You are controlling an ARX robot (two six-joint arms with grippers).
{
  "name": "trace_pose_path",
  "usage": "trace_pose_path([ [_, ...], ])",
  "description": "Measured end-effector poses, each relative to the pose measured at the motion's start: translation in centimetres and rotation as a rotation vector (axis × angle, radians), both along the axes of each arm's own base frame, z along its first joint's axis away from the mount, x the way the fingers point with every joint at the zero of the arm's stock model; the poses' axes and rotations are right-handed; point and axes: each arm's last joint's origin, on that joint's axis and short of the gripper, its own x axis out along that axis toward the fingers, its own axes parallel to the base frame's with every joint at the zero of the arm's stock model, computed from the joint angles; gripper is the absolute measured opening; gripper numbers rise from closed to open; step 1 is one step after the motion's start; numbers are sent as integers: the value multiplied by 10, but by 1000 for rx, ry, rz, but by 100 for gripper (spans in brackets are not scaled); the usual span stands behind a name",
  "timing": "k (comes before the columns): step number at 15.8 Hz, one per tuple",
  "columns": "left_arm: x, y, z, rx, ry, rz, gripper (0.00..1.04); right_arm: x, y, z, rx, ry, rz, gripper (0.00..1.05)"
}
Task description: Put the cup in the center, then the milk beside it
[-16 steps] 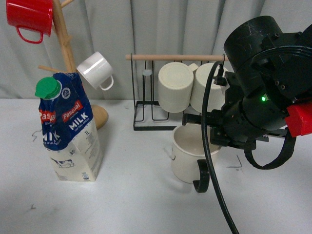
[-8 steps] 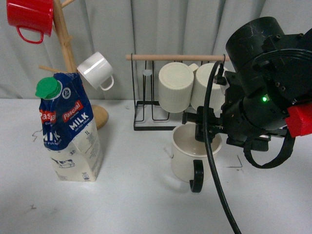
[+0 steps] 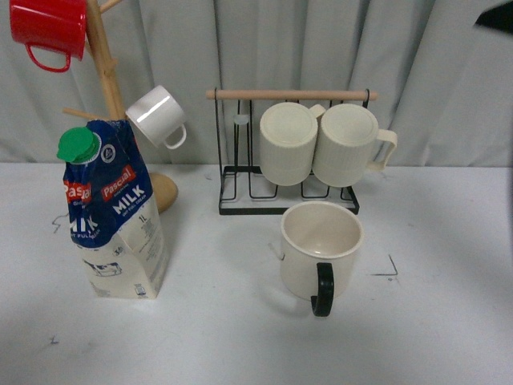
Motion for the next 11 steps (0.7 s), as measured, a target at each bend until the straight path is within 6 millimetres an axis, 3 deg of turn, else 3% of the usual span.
trace_pose_path([
  [2, 0, 0, 0, 0, 0, 0, 98, -47, -27, 19, -157, -285, -180, 76],
  [4, 0, 0, 0, 0, 0, 0, 98, -89, -54, -8, -280, -285, -223, 50],
  [7, 0, 0, 0, 0, 0, 0, 98, -114, -65, -44, -319, -267, -190, 14],
  [9, 0, 0, 0, 0, 0, 0, 98, -125, -70, -53, -325, -274, -198, 2],
  [11, 0, 0, 0, 0, 0, 0, 98, -136, -74, -65, -327, -270, -200, 2],
])
